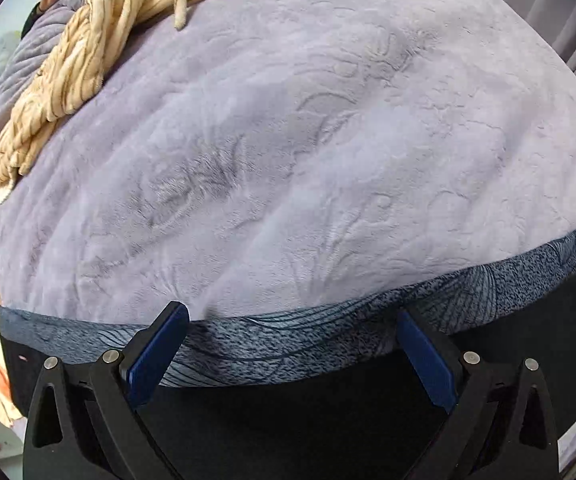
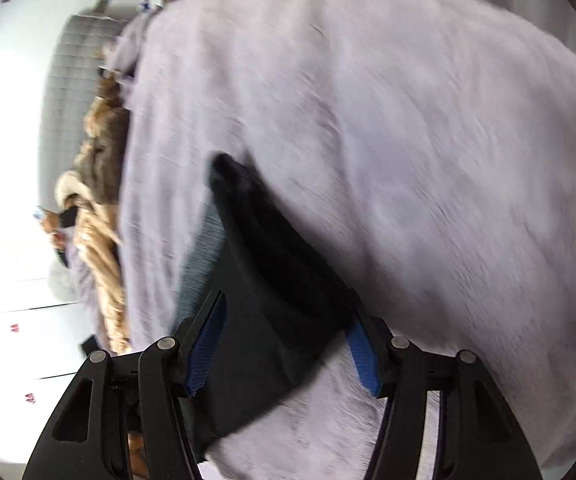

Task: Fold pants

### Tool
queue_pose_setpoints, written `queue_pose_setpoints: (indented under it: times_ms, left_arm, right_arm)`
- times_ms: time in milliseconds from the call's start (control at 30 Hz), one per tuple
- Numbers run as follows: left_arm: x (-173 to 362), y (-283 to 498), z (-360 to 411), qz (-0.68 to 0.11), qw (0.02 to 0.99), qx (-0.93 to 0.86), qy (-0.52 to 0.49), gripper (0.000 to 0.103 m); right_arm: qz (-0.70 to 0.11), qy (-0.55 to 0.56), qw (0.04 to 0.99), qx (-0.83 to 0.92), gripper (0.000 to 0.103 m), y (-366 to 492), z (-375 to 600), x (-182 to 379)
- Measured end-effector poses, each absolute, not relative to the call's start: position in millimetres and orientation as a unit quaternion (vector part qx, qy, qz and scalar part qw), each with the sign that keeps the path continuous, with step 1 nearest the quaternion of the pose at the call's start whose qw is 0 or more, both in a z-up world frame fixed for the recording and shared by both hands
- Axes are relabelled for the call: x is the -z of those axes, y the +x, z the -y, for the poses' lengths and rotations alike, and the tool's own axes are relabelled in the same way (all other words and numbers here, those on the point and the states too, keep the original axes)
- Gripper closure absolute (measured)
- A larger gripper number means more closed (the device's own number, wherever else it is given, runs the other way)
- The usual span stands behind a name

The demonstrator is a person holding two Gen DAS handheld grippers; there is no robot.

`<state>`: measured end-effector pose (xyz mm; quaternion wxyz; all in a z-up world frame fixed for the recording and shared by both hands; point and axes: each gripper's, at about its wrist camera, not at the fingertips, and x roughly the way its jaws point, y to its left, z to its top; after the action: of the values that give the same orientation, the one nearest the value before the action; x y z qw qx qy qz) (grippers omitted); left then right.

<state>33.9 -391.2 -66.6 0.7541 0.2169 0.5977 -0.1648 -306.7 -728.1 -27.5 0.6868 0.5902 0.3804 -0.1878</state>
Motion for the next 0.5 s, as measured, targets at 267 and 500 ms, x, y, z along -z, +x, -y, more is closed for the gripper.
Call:
queue_pose_setpoints:
  times_ms: [267,500]
  left_arm:
    - [46,-1,369,-0.603,0.75,0.183,0.204,0.0]
    - [68,-40,389,-0.625,0.732,0.192,0.193,0.0]
  right_arm:
    - [-0.38,0.598,0.682,0.18,0.04,-319,717,31]
    - [-0.391,0.618,0.669,0.133,0.04,-317,693,56]
